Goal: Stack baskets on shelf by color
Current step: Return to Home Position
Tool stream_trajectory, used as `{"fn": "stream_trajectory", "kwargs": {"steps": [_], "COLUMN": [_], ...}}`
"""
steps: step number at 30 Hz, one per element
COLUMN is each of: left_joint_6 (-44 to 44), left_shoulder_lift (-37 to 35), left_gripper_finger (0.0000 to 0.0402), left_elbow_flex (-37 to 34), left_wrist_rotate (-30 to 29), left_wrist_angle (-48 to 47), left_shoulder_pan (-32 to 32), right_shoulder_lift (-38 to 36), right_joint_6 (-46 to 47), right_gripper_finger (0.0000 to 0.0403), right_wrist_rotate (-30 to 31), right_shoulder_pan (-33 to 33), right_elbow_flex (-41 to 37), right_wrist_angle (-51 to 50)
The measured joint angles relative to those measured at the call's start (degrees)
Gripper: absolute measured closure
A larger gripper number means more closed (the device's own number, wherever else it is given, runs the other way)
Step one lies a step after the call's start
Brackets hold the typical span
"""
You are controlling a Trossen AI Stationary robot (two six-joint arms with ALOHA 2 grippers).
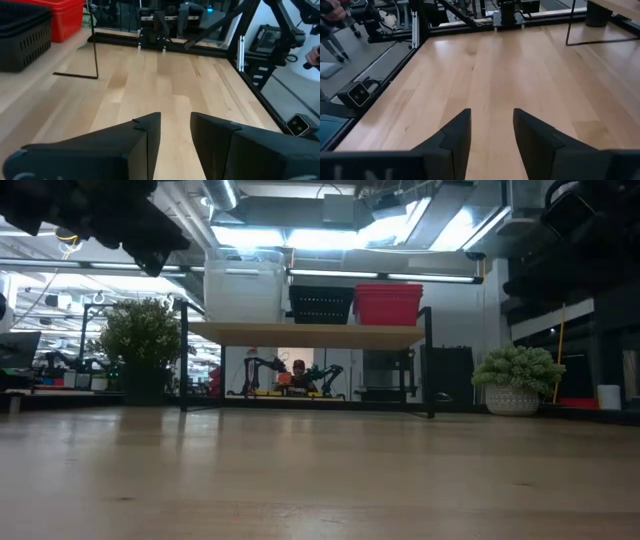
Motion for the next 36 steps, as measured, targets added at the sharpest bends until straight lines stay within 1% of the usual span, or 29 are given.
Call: {"fn": "stream_trajectory", "kwargs": {"steps": [6, 10, 17, 21, 25, 28, 31, 36], "left_joint_6": [2.4, 3.6, 2.7, 2.2, -0.4, -1.9, -1.8, -1.3], "left_shoulder_lift": [0.1, 0.1, 0.1, 0.0, -1.1, -2.2, -2.9, -3.0], "left_gripper_finger": [0.0304, 0.0304, 0.0304, 0.0304, 0.0304, 0.0304, 0.0304, 0.0304], "left_elbow_flex": [0.0, -1.2, -6.1, -9.6, -12.2, -13.5, -14.0, -15.3], "left_wrist_rotate": [0.0, 0.0, 0.5, 0.2, -2.1, -4.4, -7.9, -15.0], "left_wrist_angle": [-0.1, 1.1, 9.2, 14.8, 15.4, 15.3, 15.5, 15.6], "left_shoulder_pan": [0.0, 0.0, 0.0, 0.0, 0.0, -1.1, -3.8, -8.9], "right_shoulder_lift": [0.0, 0.0, 0.0, 0.0, 0.0, 0.0, 0.0, 0.0], "right_joint_6": [-2.9, -2.3, -1.3, -1.0, -2.1, -2.7, -2.7, -2.6], "right_gripper_finger": [0.0257, 0.0257, 0.0257, 0.0257, 0.0257, 0.0257, 0.0257, 0.0257], "right_wrist_rotate": [-0.1, 0.0, 0.0, -0.2, -0.4, 0.2, 1.9, 2.1], "right_shoulder_pan": [0.0, 0.0, 0.0, 0.0, 0.0, 0.0, 0.0, 0.0], "right_elbow_flex": [0.0, -1.5, -8.6, -8.9, -8.9, -8.9, -8.9, -8.9], "right_wrist_angle": [-0.4, 0.7, 13.0, 12.4, 12.3, 12.3, 12.3, 12.2]}}
